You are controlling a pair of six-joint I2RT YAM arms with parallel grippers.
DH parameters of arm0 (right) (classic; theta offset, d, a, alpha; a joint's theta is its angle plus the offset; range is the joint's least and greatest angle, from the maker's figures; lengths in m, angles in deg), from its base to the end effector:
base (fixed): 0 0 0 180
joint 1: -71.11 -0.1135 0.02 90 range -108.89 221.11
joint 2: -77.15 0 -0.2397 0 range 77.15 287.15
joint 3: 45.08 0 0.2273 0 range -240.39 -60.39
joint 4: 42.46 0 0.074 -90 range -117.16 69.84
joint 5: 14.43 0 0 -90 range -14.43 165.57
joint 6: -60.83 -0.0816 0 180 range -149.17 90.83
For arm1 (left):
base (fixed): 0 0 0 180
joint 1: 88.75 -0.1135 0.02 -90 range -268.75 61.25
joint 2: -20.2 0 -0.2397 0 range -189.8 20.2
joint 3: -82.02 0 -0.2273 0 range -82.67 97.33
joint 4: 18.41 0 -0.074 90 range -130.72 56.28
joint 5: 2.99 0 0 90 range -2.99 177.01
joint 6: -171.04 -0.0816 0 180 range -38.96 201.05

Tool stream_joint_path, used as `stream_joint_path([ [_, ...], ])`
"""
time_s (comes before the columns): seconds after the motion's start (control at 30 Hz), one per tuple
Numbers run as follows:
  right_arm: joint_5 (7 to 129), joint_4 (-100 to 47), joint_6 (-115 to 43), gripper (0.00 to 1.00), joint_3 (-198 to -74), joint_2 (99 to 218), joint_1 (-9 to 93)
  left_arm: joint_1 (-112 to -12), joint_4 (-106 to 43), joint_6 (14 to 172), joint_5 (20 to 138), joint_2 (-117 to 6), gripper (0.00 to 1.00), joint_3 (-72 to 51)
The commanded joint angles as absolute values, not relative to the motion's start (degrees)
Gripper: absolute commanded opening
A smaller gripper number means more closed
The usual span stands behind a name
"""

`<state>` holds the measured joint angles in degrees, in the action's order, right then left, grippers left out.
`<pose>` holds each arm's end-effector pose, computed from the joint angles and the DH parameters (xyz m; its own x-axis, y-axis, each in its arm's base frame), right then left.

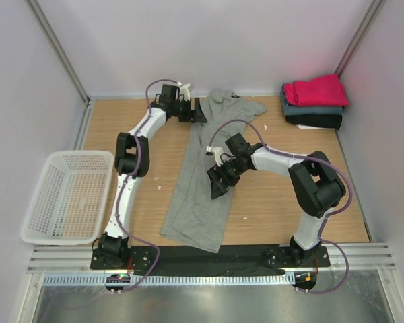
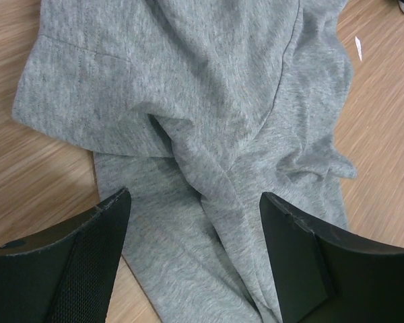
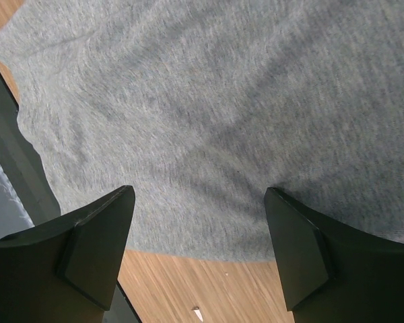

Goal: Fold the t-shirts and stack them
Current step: Fold the tshirt

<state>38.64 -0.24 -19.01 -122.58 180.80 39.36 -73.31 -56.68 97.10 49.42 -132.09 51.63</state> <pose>0.2565 0.2164 0.1168 -0.6707 -0.5808 -0.4614 -0.7389 0.4681 0.4847 0.5304 -0.1981 0.1235 -0.7883 -0.0097 -0.6152 0.4547 0.6644 -0.5931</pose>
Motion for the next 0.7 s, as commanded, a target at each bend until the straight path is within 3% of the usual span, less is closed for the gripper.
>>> stream_joint_path([
  [0.0,44.54,6.85,-16.43,0.85,-119.81,180.42,39.73,-74.34,-59.47,95.72,51.32,-127.82,0.79,49.52],
  [0.17,44.9,8.18,-15.89,0.86,-119.45,178.67,40.61,-74.43,-60.08,95.81,50.01,-124.13,0.78,45.84],
  [0.23,44.55,8.35,-15.63,0.86,-119.8,177.0,40.7,-73.99,-59.91,95.9,48.08,-118.69,0.98,43.2],
  [0.27,44.54,8.26,-15.63,0.87,-120.5,176.03,41.14,-73.9,-59.56,95.99,47.46,-116.32,1.0,39.53],
  [0.5,42.35,10.72,-16.51,0.88,-130.68,172.33,45.44,-72.76,-54.02,95.72,47.98,-86.73,0.99,18.53],
  [0.67,44.1,9.94,-17.38,0.89,-140.08,174.09,48.25,-71.01,-57.96,96.61,46.93,-74.04,1.0,4.28],
])
